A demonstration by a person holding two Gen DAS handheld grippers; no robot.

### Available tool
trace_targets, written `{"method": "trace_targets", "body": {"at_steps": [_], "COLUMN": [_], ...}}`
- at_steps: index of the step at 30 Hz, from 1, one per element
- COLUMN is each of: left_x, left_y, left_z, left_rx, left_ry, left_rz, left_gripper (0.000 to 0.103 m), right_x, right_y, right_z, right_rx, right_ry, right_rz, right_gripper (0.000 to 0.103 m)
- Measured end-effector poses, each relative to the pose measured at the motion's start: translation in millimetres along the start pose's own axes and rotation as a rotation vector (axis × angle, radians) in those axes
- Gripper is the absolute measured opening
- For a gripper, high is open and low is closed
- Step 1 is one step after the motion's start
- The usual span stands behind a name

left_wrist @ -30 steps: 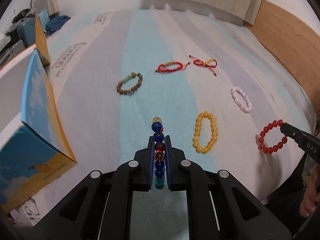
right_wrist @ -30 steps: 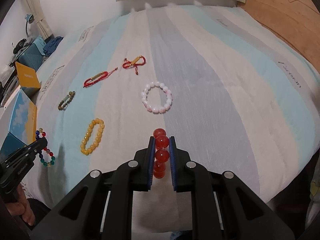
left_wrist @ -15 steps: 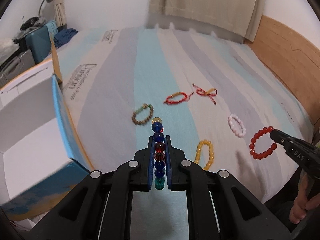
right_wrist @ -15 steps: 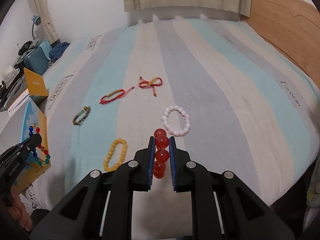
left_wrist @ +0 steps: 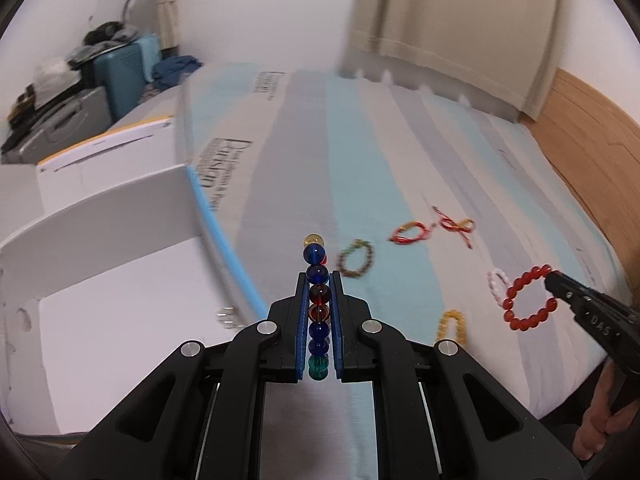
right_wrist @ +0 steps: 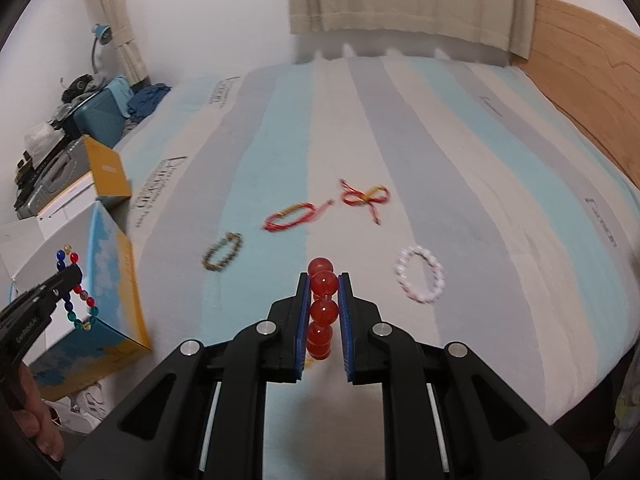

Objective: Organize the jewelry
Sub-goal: 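Carry both held bracelets into the white cardboard box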

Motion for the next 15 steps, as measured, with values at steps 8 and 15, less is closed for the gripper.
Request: {"method": "trace_targets", "body": {"at_steps": [8, 15], "left_x": [-66, -115], "left_y": [12, 16], "left_z": [-3, 3], "left_rx": [0.003, -0.006], "left_ry": [0.096, 0.148], "left_rz": [-0.077, -0.13], "left_gripper": [0.009, 0.009], "right_x": [-68, -132], "right_y": [-4, -8], "right_z": [-20, -26], "right_rx": [0.017, 0.024], "right_ry": [0.076, 0.155], "right_rz": [-0.046, -0.098], "right_gripper": [0.013, 0.013]}}
Point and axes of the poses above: each gripper's, at about its wrist camera, not at the fingertips, and y roughly against the way its jaws point, x to its right, z to its underside, the point moved 1 cm from there along -y, roughly the way its jaws point, and after that the axes turned 11 degrees about -z, right-handed, at the moved point
